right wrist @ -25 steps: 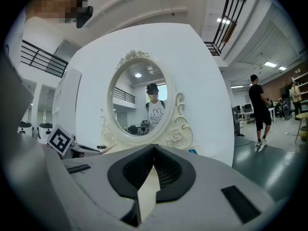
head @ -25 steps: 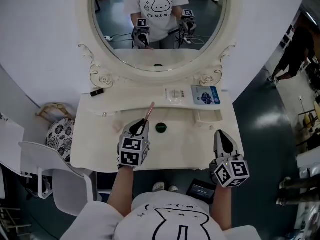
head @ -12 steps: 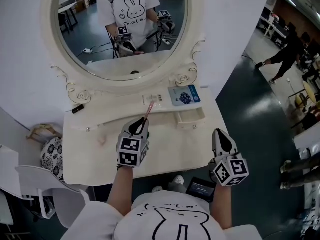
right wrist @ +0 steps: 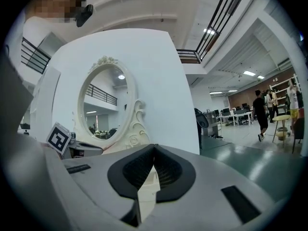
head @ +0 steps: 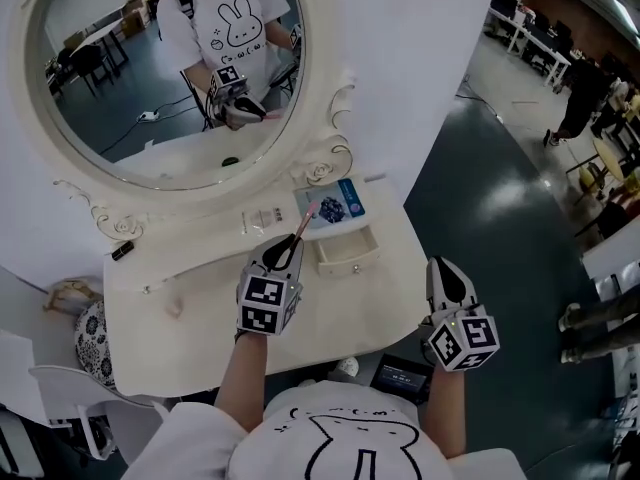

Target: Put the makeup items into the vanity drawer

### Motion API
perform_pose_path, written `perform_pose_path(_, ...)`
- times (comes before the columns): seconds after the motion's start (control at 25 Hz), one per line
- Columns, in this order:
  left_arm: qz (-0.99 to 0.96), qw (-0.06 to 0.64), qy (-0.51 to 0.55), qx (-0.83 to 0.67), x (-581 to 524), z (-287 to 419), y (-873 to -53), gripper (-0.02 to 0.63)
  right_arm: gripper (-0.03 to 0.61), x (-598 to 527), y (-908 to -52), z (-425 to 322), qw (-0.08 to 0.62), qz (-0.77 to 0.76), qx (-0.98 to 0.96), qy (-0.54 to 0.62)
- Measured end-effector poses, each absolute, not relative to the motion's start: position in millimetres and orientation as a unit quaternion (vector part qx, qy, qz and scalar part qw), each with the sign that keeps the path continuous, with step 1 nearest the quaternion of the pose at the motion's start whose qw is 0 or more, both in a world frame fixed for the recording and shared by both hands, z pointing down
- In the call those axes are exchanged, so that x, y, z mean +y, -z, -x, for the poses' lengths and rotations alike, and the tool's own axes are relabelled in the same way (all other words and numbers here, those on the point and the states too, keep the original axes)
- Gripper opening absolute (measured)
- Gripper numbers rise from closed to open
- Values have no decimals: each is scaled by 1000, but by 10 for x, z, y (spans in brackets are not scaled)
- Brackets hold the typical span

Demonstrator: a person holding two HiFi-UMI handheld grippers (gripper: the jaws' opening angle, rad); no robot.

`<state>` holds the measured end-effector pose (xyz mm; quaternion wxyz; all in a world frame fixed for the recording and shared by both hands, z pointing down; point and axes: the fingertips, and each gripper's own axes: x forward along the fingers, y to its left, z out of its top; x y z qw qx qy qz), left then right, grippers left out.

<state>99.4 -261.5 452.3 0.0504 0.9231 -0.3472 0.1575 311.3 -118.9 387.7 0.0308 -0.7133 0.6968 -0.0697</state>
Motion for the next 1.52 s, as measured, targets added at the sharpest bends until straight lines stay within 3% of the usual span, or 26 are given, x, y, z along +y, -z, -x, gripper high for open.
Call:
perform_pose_path(0.48,-939,35,-181,-290,-2603,-1723,-4767,63,8,-1071,-4079,-3677,21,732,676,85)
perform_pose_path(1.4,-942,51,-275,-185,-2439,-2090,-5511,63,8,-742,-4592,-3764,22,783,604,147)
perform_pose_path(1.52,-940,57,-279,-188,-2464,-2072,-5547,102,8,-742,-4584,-3734,20,783,605,145)
